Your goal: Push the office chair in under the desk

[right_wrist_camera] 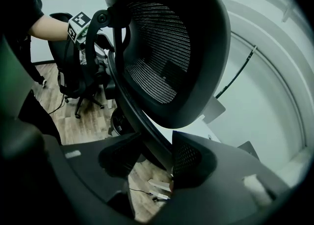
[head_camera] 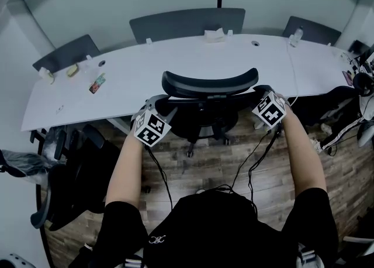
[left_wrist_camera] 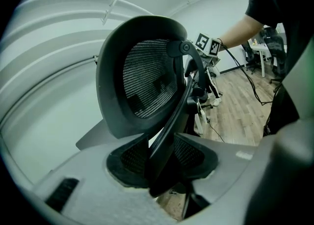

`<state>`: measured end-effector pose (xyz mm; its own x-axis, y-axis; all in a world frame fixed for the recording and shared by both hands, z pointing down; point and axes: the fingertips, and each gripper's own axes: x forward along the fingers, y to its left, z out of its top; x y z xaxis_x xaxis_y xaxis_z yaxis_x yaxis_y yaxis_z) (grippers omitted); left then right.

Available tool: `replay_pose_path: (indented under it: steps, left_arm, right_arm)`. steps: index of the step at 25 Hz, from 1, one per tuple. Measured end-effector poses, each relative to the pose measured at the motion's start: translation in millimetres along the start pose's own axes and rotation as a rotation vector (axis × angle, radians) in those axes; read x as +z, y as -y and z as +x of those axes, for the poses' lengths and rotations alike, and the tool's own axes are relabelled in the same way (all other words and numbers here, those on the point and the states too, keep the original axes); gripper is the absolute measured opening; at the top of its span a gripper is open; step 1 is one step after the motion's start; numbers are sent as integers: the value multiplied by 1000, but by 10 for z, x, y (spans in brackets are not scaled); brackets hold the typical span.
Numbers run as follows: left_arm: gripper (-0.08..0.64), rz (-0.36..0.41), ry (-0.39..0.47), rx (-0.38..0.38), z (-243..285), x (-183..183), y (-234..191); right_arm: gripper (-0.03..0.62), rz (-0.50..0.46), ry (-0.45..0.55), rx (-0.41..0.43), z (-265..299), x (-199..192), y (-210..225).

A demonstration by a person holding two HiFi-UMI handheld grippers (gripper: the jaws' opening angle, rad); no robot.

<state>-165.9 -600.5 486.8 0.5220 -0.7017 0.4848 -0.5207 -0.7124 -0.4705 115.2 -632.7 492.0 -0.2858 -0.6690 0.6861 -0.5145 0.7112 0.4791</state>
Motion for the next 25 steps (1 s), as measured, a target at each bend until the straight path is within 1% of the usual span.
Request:
replay_pose_path:
  steps: [5, 8, 11, 21, 25]
  left_arm:
    - [161, -1, 4, 0, 21, 28, -21]
    - [161, -3, 12, 10, 29, 29, -16]
    - [163, -10, 4, 13, 32, 15, -21]
    - [163, -27, -24, 12, 51, 28, -7]
    - [169, -30, -19, 32, 50, 16, -6]
  right_arm:
    - [195, -11, -12, 19, 30, 8, 61]
    - [195, -17, -2, 22, 33, 4, 62]
    - [195, -21, 6, 20, 50, 9, 58]
    - [195, -52, 12, 53, 38, -8, 68]
    - [196, -49, 16, 49, 48, 0, 59]
